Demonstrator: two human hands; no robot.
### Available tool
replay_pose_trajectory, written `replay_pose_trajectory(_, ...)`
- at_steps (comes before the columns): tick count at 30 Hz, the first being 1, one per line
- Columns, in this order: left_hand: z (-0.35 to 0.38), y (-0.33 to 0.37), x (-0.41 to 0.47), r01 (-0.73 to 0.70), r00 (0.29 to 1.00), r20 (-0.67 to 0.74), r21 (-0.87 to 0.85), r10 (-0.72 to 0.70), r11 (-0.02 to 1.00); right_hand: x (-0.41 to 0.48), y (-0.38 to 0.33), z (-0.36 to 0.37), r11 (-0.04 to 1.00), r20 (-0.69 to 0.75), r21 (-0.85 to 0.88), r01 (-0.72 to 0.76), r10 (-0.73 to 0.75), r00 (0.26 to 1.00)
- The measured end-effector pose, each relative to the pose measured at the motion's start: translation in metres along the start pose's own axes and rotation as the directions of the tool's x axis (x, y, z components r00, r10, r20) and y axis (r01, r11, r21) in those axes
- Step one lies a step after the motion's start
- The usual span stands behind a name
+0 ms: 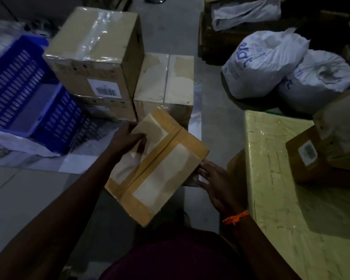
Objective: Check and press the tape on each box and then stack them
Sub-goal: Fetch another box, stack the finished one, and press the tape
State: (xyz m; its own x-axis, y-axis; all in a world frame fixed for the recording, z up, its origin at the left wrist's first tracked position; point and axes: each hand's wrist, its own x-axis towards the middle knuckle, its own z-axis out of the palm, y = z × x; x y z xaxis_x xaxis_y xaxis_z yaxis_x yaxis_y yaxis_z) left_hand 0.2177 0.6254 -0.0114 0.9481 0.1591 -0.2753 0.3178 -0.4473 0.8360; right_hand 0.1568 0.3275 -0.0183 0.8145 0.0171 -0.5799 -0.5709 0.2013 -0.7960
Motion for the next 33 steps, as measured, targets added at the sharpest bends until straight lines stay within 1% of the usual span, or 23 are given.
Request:
replay_pose_trajectory(2, -0.016, 0.004, -0.024, -0.048, 0.997, -0.061, -0.178, 0.038, 0.983, 0.000, -0.011, 0.012, 0.998, 0.052, -0.023, 0.055, -0.053, 0.997)
replay_pose_trajectory(5, -0.034, -0.002, -0.053, -0.090, 0.991, -0.126, -0.343, 0.049, 0.935, -0.001, -0.027, 0.031, 0.974, 0.155, -0.111, 0.200, -0.181, 0.971)
replay_pose_trajectory(8, -0.051, -0.013, -0.072, -0.086, 0.975, -0.221, -0.454, -0.019, 0.887, -0.005, -0.046, 0.049, 0.950, 0.183, -0.102, 0.297, -0.275, 0.944)
replay_pose_trajectory(11, -0.058, -0.011, -0.085, -0.105, 0.948, -0.302, -0.605, -0.105, 0.789, -0.003, -0.067, 0.062, 0.907, 0.184, -0.117, 0.404, -0.380, 0.907)
replay_pose_trajectory(14, -0.055, -0.008, -0.093, -0.123, 0.929, -0.327, -0.715, -0.174, 0.688, 0.004, -0.079, 0.068, 0.862, 0.214, -0.156, 0.482, -0.447, 0.869)
replay_pose_trajectory(16, -0.049, -0.012, -0.098, -0.114, 0.926, -0.307, -0.781, -0.218, 0.614, 0.012, -0.080, 0.069, 0.846, 0.225, -0.183, 0.501, -0.460, 0.859)
replay_pose_trajectory(17, -0.044, -0.015, -0.100, -0.102, 0.931, -0.284, -0.803, -0.228, 0.588, 0.015, -0.079, 0.067, 0.848, 0.223, -0.182, 0.497, -0.457, 0.861)
replay_pose_trajectory(19, -0.032, -0.022, -0.106, -0.060, 0.938, -0.245, -0.812, -0.246, 0.581, 0.019, -0.075, 0.061, 0.869, 0.193, -0.155, 0.471, -0.441, 0.877)
replay_pose_trajectory(21, -0.018, -0.026, -0.112, -0.037, 0.947, -0.223, -0.791, -0.231, 0.611, 0.020, -0.069, 0.051, 0.877, 0.156, -0.150, 0.456, -0.434, 0.887)
replay_pose_trajectory(23, -0.007, -0.025, -0.118, -0.040, 0.954, -0.229, -0.733, -0.192, 0.679, 0.020, -0.061, 0.039, 0.869, 0.130, -0.186, 0.458, -0.440, 0.889)
replay_pose_trajectory(26, 0.000, -0.023, -0.121, -0.048, 0.941, -0.280, -0.667, -0.190, 0.744, 0.023, -0.050, 0.027, 0.862, 0.066, -0.241, 0.446, -0.444, 0.894)
replay_pose_trajectory(28, -0.004, -0.019, -0.115, -0.058, 0.923, -0.342, -0.581, -0.178, 0.812, 0.025, -0.047, 0.024, 0.835, 0.030, -0.310, 0.456, -0.470, 0.882)
replay_pose_trajectory(29, -0.008, -0.014, -0.111, -0.076, 0.913, -0.382, -0.507, -0.145, 0.859, 0.025, -0.048, 0.024, 0.798, 0.016, -0.367, 0.478, -0.508, 0.861)
replay_pose_trajectory(30, -0.012, -0.009, -0.107, -0.110, 0.899, -0.430, -0.413, -0.087, 0.904, 0.025, -0.050, 0.024, 0.733, 0.010, -0.449, 0.511, -0.568, 0.823)
replay_pose_trajectory(31, -0.015, -0.002, -0.104, -0.165, 0.877, -0.480, -0.297, 0.002, 0.941, 0.024, -0.054, 0.025, 0.639, 0.017, -0.540, 0.549, -0.643, 0.765)
replay_pose_trajectory(32, -0.019, 0.006, -0.101, -0.239, 0.844, -0.521, -0.149, 0.129, 0.960, 0.021, -0.060, 0.029, 0.526, 0.051, -0.611, 0.592, -0.720, 0.692)
replay_pose_trajectory(33, -0.021, 0.016, -0.100, -0.316, 0.811, -0.518, 0.005, 0.273, 0.949, 0.018, -0.067, 0.035, 0.397, 0.122, -0.652, 0.646, -0.787, 0.605)
